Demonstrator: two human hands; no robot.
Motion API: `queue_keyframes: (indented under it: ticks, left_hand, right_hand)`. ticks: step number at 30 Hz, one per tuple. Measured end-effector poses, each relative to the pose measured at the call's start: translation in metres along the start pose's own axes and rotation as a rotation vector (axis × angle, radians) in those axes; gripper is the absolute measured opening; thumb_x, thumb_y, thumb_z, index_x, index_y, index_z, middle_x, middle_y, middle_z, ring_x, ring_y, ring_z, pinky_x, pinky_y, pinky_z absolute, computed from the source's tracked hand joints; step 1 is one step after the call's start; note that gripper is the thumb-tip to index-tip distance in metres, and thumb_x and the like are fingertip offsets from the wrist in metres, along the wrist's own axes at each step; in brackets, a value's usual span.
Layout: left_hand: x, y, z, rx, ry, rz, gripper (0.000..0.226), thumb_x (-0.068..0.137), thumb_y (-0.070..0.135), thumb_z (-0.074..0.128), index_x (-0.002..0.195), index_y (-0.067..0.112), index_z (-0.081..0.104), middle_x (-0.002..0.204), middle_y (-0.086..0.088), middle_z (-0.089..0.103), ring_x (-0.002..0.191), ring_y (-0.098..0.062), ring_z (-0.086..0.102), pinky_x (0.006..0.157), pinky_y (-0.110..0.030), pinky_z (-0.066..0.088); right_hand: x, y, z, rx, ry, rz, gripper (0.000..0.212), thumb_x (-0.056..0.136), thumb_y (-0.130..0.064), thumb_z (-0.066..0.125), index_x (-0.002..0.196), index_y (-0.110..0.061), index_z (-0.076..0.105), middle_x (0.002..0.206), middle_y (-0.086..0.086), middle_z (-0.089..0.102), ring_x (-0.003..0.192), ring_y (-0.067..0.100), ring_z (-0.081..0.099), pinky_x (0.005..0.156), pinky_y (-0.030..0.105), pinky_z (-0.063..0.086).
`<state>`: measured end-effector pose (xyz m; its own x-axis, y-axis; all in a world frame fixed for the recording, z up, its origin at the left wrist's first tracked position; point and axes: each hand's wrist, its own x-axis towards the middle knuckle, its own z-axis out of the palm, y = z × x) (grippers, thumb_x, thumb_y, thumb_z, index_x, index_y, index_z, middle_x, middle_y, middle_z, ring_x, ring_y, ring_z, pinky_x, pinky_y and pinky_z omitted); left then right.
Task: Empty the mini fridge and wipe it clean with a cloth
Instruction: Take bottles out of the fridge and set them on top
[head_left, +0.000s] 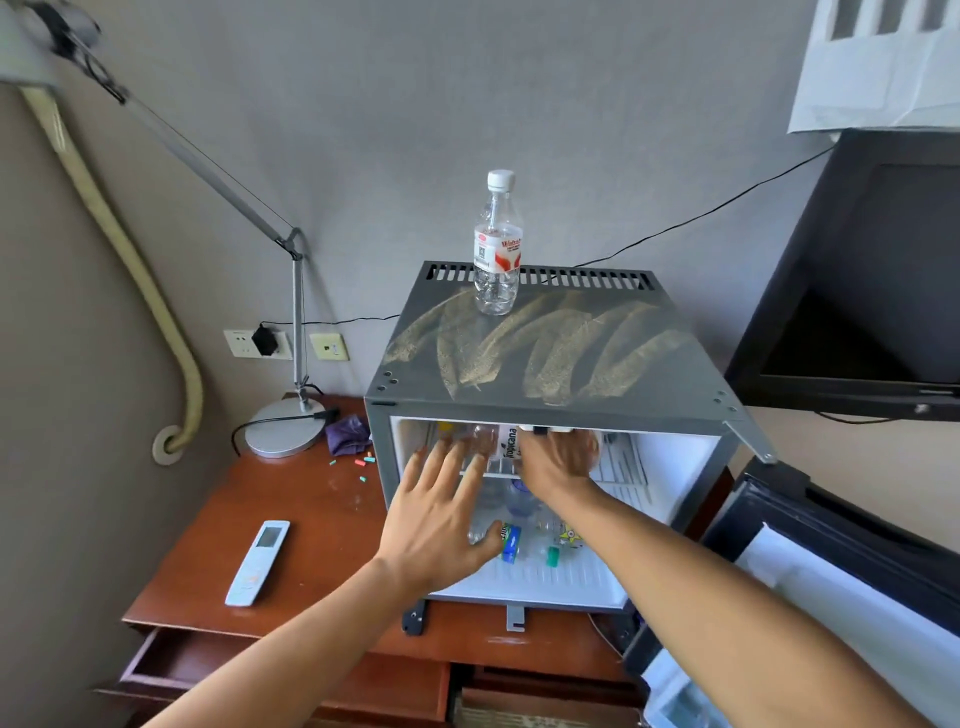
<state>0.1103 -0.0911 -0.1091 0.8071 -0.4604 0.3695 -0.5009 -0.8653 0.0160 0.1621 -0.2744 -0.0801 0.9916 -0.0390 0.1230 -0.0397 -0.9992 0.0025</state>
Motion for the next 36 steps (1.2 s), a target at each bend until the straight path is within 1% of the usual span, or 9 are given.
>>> queue_keyframes:
  ticks: [3,7,12,16,18,21,25,30,36]
  left_hand:
    - [-0.011,0.0,0.007,0.022,0.012,-0.016,0.085,0.082,0.063,0.057,0.148,0.01,0.052,0.152,-0.018,0.05,0.145,-0.042,0.041,0.119,-0.058,0.034]
    - [-0.036,0.002,0.013,0.003,0.031,-0.013,0.089,0.08,0.06,0.062,0.151,0.009,0.049,0.164,-0.018,0.034,0.154,-0.041,0.025,0.119,-0.062,0.03]
    - [-0.062,0.013,-0.007,-0.146,0.276,0.178,0.087,0.083,0.06,0.06,0.151,0.007,0.049,0.164,-0.02,0.033,0.154,-0.042,0.027,0.114,-0.066,0.034]
    - [-0.051,0.021,-0.068,-0.301,0.608,0.284,0.086,0.085,0.059,0.048,0.15,0.003,0.04,0.152,-0.029,0.046,0.146,-0.046,0.039,0.113,-0.065,0.037]
    - [-0.032,0.019,-0.101,-0.326,0.707,0.284,0.085,0.086,0.057,0.045,0.149,0.0,0.039,0.15,-0.029,0.048,0.144,-0.047,0.041,0.112,-0.066,0.037]
    - [0.0,0.012,-0.125,-0.167,0.611,0.224,0.082,0.088,0.059,0.047,0.152,0.008,0.048,0.157,-0.016,0.045,0.151,-0.038,0.034,0.116,-0.065,0.032]
    - [0.045,0.009,-0.12,0.029,0.295,0.074,0.089,0.088,0.074,0.042,0.162,0.026,0.031,0.169,-0.004,0.029,0.159,-0.031,0.015,0.121,-0.064,0.018]
    - [0.079,0.009,-0.109,0.064,0.107,-0.015,0.092,0.088,0.084,0.024,0.164,0.034,0.011,0.173,-0.002,0.011,0.16,-0.031,-0.001,0.124,-0.063,0.005]
    - [0.078,0.002,-0.102,0.042,0.027,-0.032,0.092,0.088,0.085,0.016,0.164,0.036,0.001,0.174,-0.003,0.003,0.16,-0.031,-0.006,0.125,-0.063,0.0]
  right_hand:
    - [-0.014,-0.004,0.01,-0.042,0.129,-0.019,0.064,0.08,-0.013,0.073,0.14,-0.025,0.053,0.13,0.01,0.061,0.125,0.041,0.051,0.107,0.051,0.037]
    - [-0.063,0.002,0.039,0.026,0.26,-0.097,0.095,0.063,-0.021,0.086,0.149,-0.026,0.045,0.129,0.008,0.055,0.119,0.039,0.052,0.113,0.066,0.027]
    - [-0.141,0.007,0.024,0.147,0.251,-0.13,0.105,0.066,-0.034,0.088,0.155,-0.03,0.034,0.141,-0.002,0.05,0.132,0.029,0.047,0.115,0.057,0.031]
    - [-0.176,0.016,-0.028,0.395,0.508,-0.148,0.099,0.059,-0.035,0.092,0.147,-0.021,0.048,0.138,-0.004,0.057,0.127,0.022,0.054,0.1,0.04,0.052]
    - [-0.177,0.021,-0.068,0.537,0.64,-0.104,0.098,0.059,-0.041,0.093,0.145,-0.023,0.049,0.138,-0.007,0.059,0.125,0.015,0.058,0.096,0.03,0.053]
    - [-0.155,0.026,-0.133,0.849,0.702,0.003,0.089,0.067,-0.053,0.084,0.145,-0.033,0.047,0.133,-0.016,0.062,0.119,0.004,0.06,0.095,0.023,0.049]
    - [-0.065,0.035,-0.18,1.03,0.684,0.151,0.064,0.067,-0.042,0.089,0.121,-0.032,0.056,0.108,-0.017,0.067,0.097,0.006,0.063,0.081,0.028,0.049]
    - [0.045,0.04,-0.167,1.013,0.523,0.266,0.073,0.068,-0.045,0.086,0.129,-0.025,0.051,0.119,-0.003,0.069,0.108,0.022,0.065,0.084,0.03,0.049]
    - [0.089,0.046,-0.159,1.058,0.394,0.269,0.084,0.073,-0.05,0.083,0.14,-0.023,0.039,0.129,0.0,0.064,0.118,0.026,0.062,0.098,0.039,0.05]
